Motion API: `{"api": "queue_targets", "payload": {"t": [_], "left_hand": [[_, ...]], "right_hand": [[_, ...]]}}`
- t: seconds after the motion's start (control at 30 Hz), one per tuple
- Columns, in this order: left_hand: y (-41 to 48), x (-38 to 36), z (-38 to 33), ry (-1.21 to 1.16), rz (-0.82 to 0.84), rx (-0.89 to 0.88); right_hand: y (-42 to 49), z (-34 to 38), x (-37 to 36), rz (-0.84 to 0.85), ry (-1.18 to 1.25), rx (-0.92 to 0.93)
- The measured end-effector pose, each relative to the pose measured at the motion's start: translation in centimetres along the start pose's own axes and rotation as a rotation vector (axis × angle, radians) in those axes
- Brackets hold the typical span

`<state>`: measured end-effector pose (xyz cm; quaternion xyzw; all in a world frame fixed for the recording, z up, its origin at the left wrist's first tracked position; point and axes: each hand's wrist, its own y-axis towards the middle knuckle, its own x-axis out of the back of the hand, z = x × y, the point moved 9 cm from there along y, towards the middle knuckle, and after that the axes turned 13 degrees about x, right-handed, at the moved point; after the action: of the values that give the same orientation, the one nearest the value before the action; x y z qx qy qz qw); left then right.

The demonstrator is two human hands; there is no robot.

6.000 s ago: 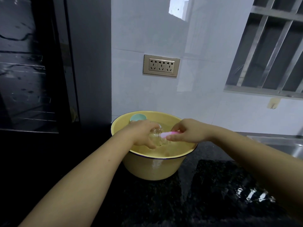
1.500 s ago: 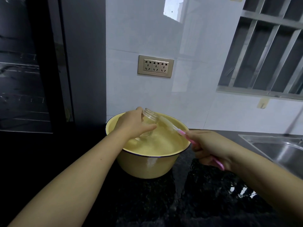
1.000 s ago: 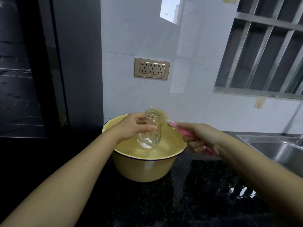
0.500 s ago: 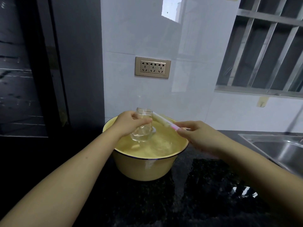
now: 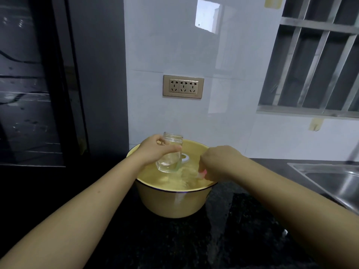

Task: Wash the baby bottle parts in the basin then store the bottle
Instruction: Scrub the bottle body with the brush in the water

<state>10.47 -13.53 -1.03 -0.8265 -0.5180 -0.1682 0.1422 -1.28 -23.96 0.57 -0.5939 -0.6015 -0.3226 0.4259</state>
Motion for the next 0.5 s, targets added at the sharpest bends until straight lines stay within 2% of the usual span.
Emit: {"api": "queue_targets", "payload": {"t": [0.07,0.17,0.37,0.5], "left_hand": [[0.0,0.3,0.4,-0.066,0.015,0.022],[-0.2,0.6,0.9,-0.165,0.064,0.061],[-0.7,-0.7,1.1,-0.456,0.156,0.184],[-0.7,-2.5,1.7,-0.686,0.233,0.336]], "right_hand": [[0.1,0.4,0.0,-0.027,-0.004,0.023],[-1.3,-0.7,0.3,-0.140,0.113,-0.051],[-5.8,-2.5,0.1,-0.491,0.490,-0.272],[-7.6,-1.7,1.5,-0.698,0.625,-0.285]]}}
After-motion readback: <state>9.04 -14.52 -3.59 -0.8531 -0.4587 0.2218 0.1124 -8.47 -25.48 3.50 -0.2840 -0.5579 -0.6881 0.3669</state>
